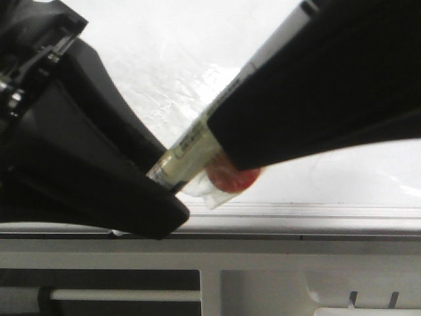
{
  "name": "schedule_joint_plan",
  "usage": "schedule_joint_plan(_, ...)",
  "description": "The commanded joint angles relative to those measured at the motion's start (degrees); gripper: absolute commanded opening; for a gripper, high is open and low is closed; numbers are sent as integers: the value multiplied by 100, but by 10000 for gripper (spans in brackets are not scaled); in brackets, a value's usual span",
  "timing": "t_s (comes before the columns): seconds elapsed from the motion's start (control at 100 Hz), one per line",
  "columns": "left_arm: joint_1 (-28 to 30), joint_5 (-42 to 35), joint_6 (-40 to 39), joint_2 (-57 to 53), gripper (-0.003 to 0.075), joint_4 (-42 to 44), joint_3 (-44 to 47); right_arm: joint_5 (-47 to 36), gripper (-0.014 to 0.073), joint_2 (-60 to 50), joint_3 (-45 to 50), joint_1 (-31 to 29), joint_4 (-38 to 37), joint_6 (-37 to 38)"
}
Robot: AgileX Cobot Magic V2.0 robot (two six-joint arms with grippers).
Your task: Write number 8 on whiteboard
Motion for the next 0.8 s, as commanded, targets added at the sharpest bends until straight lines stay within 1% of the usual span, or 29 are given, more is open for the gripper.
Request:
schedule_joint_plan(0.0,-46,-148,8,-114,-20,-162,-189,-333,346,112,-306,1,216,-70)
schedule_joint_plan(0.15,-46,-148,8,-114,-20,-170,-189,-189,341,325,-352,4,314,-70)
schedule_joint_plan(0.19,-46,-148,8,-114,-20,-182,-189,-149,320,375,-352,4,370,-70)
schedule_joint_plan(0.24,-46,-148,8,-114,-20,-209,-189,-83,260,413,-352,4,427,-70)
schedule_joint_plan(0.29,-46,-148,8,-114,-20,-269,-189,-55,169,423,-352,4,478,-70)
schedule_joint_plan(0.34,-46,-148,8,-114,-20,-325,-189,-16,48,423,-352,4,476,-70)
schedule_joint_plan(0.4,-46,-148,8,-114,-20,-341,-189,-13,-72,423,-352,4,476,-70)
schedule_joint_plan(0.5,-46,-234,-3,-114,-12,-521,-189,35,-62,423,-352,4,491,-70)
schedule_joint_plan(0.57,-46,-386,-35,-152,55,-587,-189,36,-62,394,-352,4,478,-70)
schedule_joint_plan(0.64,-46,-523,-245,-277,187,-625,-189,48,-62,275,-352,4,416,-70)
schedule_joint_plan(0.7,-46,-619,-572,-471,335,-625,-189,141,-62,76,-366,4,73,-70)
schedule_joint_plan(0.76,-34,-668,-835,-744,414,-601,-189,354,-62,-129,-459,-49,-317,-37)
schedule_joint_plan(0.79,-9,-668,-951,-884,432,-584,-177,452,-62,-225,-525,-84,-534,45)
